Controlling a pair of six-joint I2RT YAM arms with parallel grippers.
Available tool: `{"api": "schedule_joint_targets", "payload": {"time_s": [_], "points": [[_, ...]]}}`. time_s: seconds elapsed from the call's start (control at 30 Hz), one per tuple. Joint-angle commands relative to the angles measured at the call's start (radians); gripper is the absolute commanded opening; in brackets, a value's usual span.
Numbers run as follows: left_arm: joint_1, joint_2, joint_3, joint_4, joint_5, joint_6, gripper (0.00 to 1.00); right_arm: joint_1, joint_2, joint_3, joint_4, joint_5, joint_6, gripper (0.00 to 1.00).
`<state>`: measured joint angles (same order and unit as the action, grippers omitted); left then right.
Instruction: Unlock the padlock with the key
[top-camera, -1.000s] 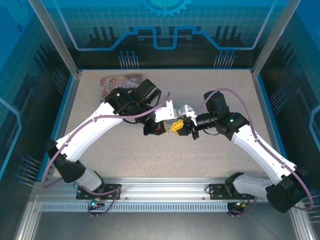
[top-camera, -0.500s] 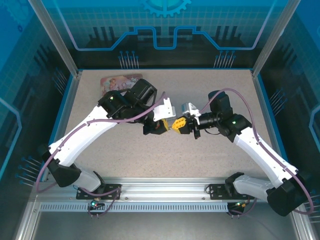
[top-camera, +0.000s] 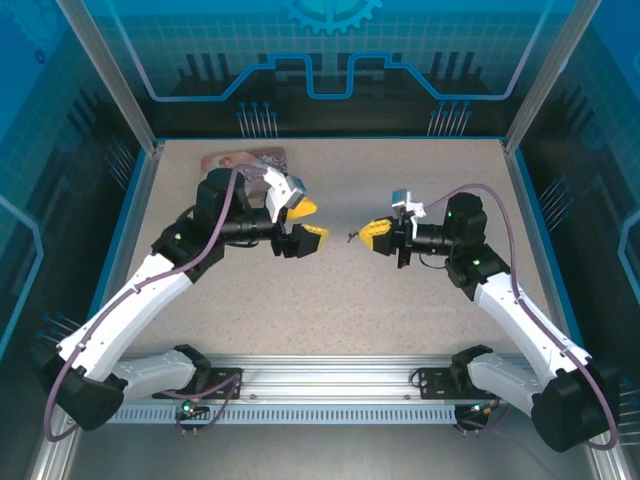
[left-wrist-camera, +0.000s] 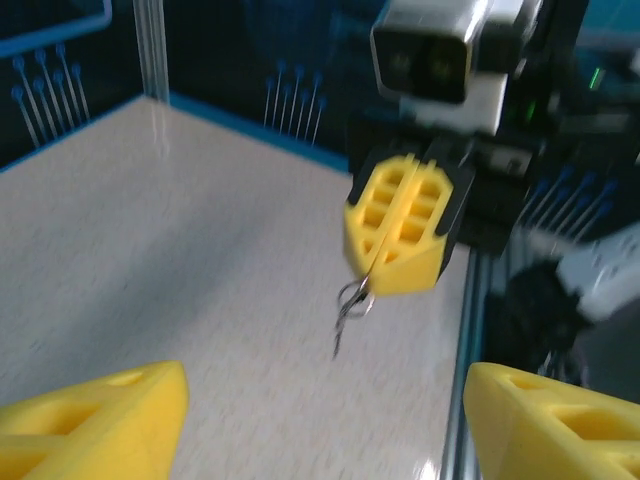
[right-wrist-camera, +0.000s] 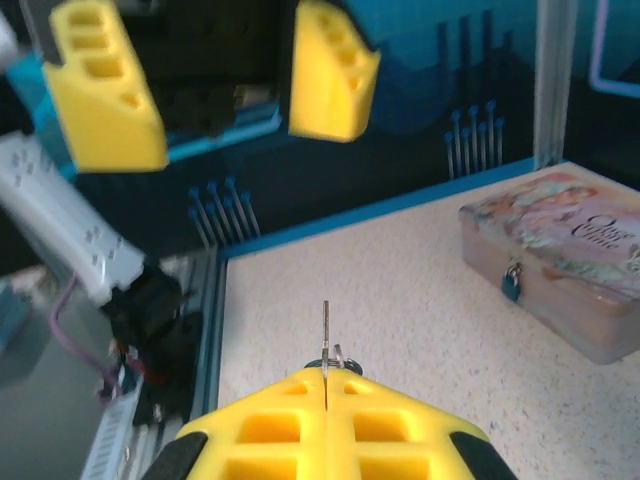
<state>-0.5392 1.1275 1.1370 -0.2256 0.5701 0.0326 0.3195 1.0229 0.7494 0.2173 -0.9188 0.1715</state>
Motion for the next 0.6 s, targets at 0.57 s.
{"api": "schedule_joint_targets", "payload": {"time_s": [0.57], "points": [[-0.013,0.222,-0.122,0.858,0.133,-0.553,0.56,0.04,-0.012,-0.002,0.342,0.164,0.381,0.0]]}}
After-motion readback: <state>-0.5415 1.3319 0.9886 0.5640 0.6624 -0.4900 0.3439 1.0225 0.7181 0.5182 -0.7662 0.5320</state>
